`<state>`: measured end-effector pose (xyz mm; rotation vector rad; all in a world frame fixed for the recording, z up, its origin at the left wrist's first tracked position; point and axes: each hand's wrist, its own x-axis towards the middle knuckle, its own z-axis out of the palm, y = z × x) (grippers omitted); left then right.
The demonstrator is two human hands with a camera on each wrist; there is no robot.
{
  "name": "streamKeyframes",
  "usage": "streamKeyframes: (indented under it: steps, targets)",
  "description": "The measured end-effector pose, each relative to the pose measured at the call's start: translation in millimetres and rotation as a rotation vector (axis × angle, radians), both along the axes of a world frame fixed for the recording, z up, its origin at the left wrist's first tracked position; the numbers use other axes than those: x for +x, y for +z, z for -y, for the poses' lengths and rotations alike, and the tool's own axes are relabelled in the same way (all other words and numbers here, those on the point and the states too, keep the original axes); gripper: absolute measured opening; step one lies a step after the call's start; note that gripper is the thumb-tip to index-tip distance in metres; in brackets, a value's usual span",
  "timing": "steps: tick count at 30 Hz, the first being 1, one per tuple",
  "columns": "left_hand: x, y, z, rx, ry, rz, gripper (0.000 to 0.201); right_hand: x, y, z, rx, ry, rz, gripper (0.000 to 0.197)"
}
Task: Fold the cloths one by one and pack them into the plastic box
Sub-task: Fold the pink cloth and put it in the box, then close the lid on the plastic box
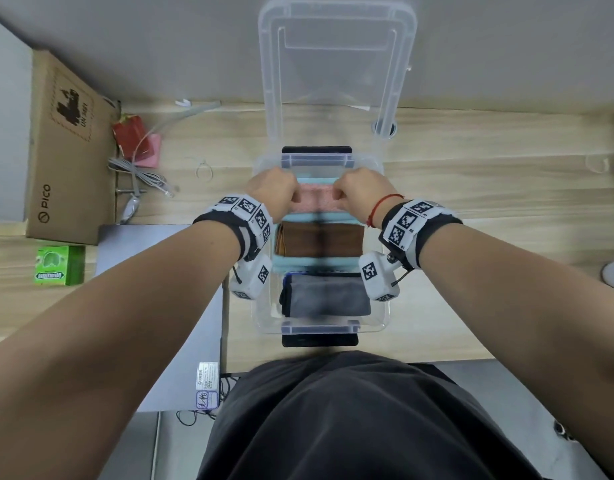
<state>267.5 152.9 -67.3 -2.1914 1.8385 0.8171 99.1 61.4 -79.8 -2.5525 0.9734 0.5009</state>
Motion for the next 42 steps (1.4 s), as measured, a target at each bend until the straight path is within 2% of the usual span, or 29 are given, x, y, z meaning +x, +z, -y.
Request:
streamKeyframes:
  steps: [3, 6, 8, 11, 13, 17, 21, 25, 27, 28, 30, 32, 34, 38, 42]
  targets:
    - [-4, 3, -2, 0.02, -0.085, 0.095, 0.038, -4, 0, -2, -0.12, 0.067, -0.07, 0.015]
    - [-7, 1, -6, 0.041, -0.164, 0.144, 0.044, -6, -3, -6, -0.243, 0.175, -0.153, 0.013]
    - [-7, -2, -7, 0.036, -0.156, 0.147, 0.037, -7, -3, -9, -0.275, 0.24, -0.182, 0.015]
    - [-3, 4, -1, 0.014, -0.033, 0.001, 0.013, -6, 5, -4, -0.277, 0.22, -0.083, 0.019]
    - [2, 11, 4, -0.058, 0.056, -0.075, 0.016, -5, 15, 4, -0.238, 0.116, 0.063, 0.024]
    - [11, 27, 13, -0.279, 0.224, -0.116, 0.018, -4, 39, 33, -0.145, -0.259, 0.385, 0.021]
    - [25, 31, 16, -0.343, 0.338, -0.101, 0.016, -3, 49, 62, -0.1, -0.546, 0.46, 0.044]
    - [33, 27, 14, -0.381, 0.42, -0.121, 0.048, -2, 45, 84, 0.145, -0.849, 0.584, 0.081]
    - [34, 25, 13, -0.397, 0.459, -0.152, 0.062, 0, 41, 92, 0.281, -0.951, 0.618, 0.089]
    - [36, 25, 13, -0.391, 0.473, -0.171, 0.067, 2, 40, 94, 0.347, -0.966, 0.602, 0.086]
    - [38, 25, 13, -0.355, 0.495, -0.209, 0.072, 2, 34, 97, 0.425, -0.954, 0.604, 0.069]
    - [38, 27, 11, -0.346, 0.511, -0.24, 0.073, 1, 33, 97, 0.373, -0.922, 0.627, 0.05]
    - [37, 30, 9, -0.384, 0.541, -0.271, 0.073, -2, 35, 95, 0.289, -0.865, 0.638, 0.04]
    - [35, 42, 3, -0.456, 0.656, -0.296, 0.077, -6, 43, 85, 0.24, -0.784, 0.707, 0.034]
    - [31, 50, -7, -0.441, 0.642, -0.27, 0.074, -12, 55, 78, 0.15, -0.723, 0.744, 0.034]
